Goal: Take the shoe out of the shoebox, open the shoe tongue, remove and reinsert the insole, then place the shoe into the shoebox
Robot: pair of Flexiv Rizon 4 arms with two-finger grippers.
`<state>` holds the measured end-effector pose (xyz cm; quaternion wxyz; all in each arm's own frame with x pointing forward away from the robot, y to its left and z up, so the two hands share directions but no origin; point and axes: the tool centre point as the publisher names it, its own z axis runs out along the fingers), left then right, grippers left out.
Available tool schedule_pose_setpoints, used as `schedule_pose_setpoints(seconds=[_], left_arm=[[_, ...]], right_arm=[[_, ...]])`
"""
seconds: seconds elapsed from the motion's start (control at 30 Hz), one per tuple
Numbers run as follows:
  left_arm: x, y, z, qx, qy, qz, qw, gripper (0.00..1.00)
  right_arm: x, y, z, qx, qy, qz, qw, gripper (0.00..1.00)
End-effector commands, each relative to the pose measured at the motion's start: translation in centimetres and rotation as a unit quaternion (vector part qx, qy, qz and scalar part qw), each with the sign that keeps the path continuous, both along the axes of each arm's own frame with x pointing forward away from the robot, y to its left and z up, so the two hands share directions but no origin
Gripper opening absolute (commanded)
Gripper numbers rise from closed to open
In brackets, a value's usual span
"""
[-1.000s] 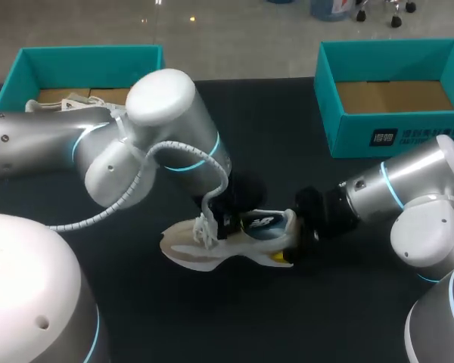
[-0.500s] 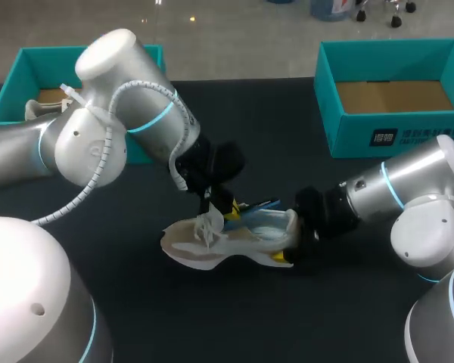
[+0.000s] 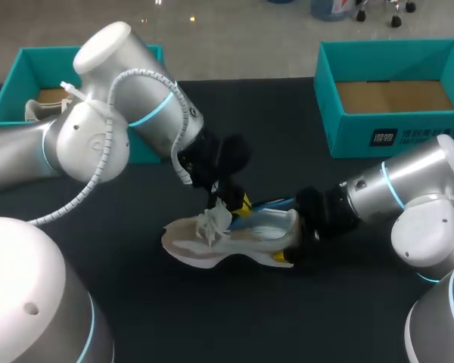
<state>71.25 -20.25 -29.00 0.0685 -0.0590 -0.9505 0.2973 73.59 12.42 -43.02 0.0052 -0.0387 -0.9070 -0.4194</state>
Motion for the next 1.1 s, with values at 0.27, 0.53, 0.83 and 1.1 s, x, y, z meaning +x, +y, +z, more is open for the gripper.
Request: schedule_pose_setpoints(seconds=[0.27,0.53,0.83,1.1], left_arm=[[-0.4,-1.0,0.5,-0.020,0.001,-0.003,1.000,0.00],[-0.2,-2.1,0.1,-0.020,0.010,-0.004,1.000,0.00],[-0.1,-2.8,0.0,-0.019,0.011,-0.006,1.000,0.00],[0.1,-2.7,-0.6,-0.015,0.015,-0.002,1.000,0.00]], right_arm=[[-0.1,0.2,-0.6,-0.002,0.000,0.000,1.000,0.00],[-0.1,0.2,-0.6,-0.002,0.000,0.000,1.000,0.00],[-0.1,0.2,-0.6,-0.002,0.000,0.000,1.000,0.00],[-0.1,0.2,-0.6,-0.002,0.000,0.000,1.000,0.00]])
